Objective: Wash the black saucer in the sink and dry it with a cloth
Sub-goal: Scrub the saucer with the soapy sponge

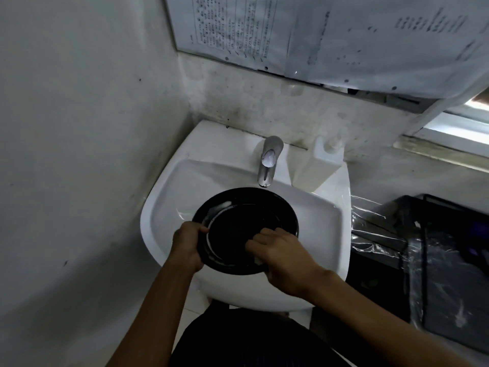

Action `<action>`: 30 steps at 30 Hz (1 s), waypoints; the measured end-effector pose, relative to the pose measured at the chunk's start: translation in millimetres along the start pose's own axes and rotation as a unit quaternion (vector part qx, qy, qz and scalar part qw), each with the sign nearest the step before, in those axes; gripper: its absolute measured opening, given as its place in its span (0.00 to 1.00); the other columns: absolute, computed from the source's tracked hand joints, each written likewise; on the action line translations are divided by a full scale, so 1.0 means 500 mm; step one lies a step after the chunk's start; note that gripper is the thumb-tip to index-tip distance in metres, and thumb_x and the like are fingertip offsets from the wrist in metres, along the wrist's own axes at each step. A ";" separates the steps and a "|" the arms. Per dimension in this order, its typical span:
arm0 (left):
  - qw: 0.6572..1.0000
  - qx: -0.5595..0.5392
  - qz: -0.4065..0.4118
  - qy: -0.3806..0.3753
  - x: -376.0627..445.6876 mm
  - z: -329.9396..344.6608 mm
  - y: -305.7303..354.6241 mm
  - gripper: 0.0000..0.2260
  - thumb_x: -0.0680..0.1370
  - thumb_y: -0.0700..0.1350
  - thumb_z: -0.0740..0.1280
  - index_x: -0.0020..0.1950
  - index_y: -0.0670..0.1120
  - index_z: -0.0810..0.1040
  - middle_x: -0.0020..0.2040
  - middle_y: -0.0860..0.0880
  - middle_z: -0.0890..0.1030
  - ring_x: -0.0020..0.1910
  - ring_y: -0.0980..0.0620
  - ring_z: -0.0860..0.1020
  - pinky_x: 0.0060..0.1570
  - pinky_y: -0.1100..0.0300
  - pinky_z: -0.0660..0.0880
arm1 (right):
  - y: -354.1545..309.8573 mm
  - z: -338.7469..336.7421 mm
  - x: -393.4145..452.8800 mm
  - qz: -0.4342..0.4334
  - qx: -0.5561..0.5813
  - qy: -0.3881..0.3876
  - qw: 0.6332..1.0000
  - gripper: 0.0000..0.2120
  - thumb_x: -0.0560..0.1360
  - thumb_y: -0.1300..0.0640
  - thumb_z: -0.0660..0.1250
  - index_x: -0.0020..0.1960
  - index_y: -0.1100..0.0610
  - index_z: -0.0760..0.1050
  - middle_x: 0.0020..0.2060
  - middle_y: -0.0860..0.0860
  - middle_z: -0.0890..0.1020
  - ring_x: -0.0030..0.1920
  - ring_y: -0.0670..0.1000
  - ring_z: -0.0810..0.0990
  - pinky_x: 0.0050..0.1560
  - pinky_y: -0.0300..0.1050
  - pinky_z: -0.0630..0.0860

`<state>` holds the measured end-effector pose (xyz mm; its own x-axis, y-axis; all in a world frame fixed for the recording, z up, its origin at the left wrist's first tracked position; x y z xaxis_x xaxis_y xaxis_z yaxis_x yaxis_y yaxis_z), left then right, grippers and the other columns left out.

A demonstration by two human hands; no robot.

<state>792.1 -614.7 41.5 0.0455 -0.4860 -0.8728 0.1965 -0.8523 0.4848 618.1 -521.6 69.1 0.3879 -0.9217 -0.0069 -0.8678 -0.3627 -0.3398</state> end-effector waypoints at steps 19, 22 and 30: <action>0.901 0.241 0.360 0.001 -0.037 0.008 -0.044 0.21 0.77 0.33 0.58 0.66 0.48 0.76 0.57 0.50 0.81 0.57 0.52 0.78 0.61 0.55 0.74 | 0.065 0.035 0.077 0.475 0.255 0.307 0.784 0.07 0.72 0.59 0.71 0.49 0.55 0.84 0.42 0.50 0.86 0.42 0.50 0.83 0.42 0.33 0.71; 0.893 0.259 0.366 -0.028 -0.053 0.027 -0.058 0.22 0.76 0.32 0.58 0.65 0.48 0.77 0.56 0.52 0.81 0.55 0.55 0.78 0.56 0.67 0.74 | 0.054 0.061 0.106 0.531 0.251 0.341 0.734 0.05 0.74 0.61 0.68 0.49 0.60 0.82 0.41 0.56 0.85 0.43 0.57 0.82 0.41 0.36 0.67; 0.893 0.259 0.365 -0.053 -0.059 0.044 -0.034 0.19 0.78 0.35 0.59 0.64 0.51 0.76 0.53 0.55 0.81 0.52 0.57 0.79 0.54 0.62 0.75 | -0.010 0.071 0.142 0.234 0.286 0.336 0.866 0.18 0.68 0.75 0.65 0.54 0.62 0.83 0.50 0.53 0.84 0.50 0.44 0.81 0.54 0.28 0.73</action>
<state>765.8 -590.1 60.2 -0.1224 -0.9403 -0.3176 -0.3278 -0.2637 0.9072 661.0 -580.1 36.9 -0.3999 -0.8911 0.2144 -0.5100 0.0220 -0.8599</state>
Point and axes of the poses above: each hand's wrist, its own x-axis towards the middle knuckle, its own z-axis out of the palm, y = z × x, the point moved 1 cm from there along x, towards the middle knuckle
